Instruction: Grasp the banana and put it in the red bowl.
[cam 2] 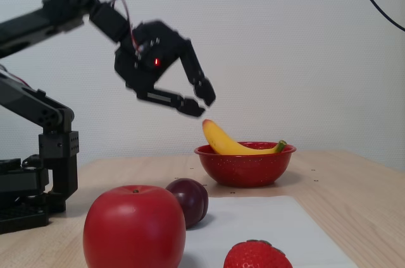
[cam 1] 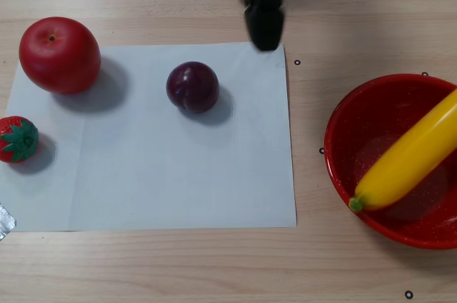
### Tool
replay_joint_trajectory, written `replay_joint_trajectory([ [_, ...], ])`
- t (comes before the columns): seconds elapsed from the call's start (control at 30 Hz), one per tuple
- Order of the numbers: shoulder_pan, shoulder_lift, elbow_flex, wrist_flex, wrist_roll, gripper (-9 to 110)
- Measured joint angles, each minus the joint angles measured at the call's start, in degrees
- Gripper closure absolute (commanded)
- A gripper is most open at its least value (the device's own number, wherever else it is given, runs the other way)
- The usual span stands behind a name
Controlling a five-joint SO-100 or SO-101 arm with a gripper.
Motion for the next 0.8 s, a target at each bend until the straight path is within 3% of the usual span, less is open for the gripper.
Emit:
replay_joint_trajectory([
  [0.53,-0.18,22.41,45.18,-33.05,-1.05,101],
  [0.7,-0.44,27.33,48.08,-36.21,-0.70,101],
  [0.8,-0.53,29.71,48.08,-30.59,-0.70,101],
])
